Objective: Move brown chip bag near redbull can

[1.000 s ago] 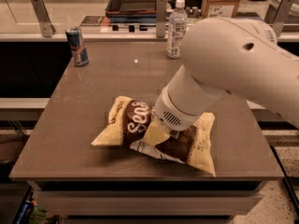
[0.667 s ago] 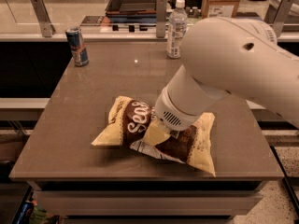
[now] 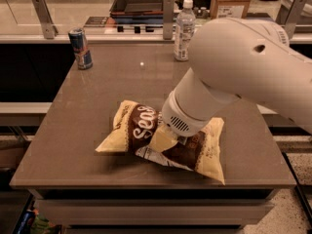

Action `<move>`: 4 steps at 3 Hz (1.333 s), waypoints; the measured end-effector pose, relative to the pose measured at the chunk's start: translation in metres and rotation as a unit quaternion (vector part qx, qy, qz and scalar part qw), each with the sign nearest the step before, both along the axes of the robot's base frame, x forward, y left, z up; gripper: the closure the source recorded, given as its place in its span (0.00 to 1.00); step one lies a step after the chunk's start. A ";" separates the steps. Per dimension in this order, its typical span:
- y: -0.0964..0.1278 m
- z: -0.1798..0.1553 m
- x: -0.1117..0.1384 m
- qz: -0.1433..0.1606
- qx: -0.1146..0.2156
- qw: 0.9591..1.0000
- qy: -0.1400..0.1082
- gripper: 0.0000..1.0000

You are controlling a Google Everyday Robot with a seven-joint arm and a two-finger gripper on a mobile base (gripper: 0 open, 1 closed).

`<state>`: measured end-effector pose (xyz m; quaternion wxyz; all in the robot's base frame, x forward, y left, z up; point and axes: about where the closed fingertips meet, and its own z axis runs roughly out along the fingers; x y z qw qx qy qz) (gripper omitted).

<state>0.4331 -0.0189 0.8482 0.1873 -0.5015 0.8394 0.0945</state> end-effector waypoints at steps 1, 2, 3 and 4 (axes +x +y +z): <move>0.000 0.000 0.000 0.000 0.000 1.000 0.000 1.00; 0.000 0.001 0.000 0.000 0.000 1.000 0.000 1.00; -0.005 0.034 0.030 -0.041 0.003 0.999 -0.035 1.00; -0.009 0.073 0.068 -0.086 0.011 0.993 -0.074 1.00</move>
Offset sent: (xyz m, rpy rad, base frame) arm 0.0703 -0.0107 0.0674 0.0090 -0.2019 -0.1497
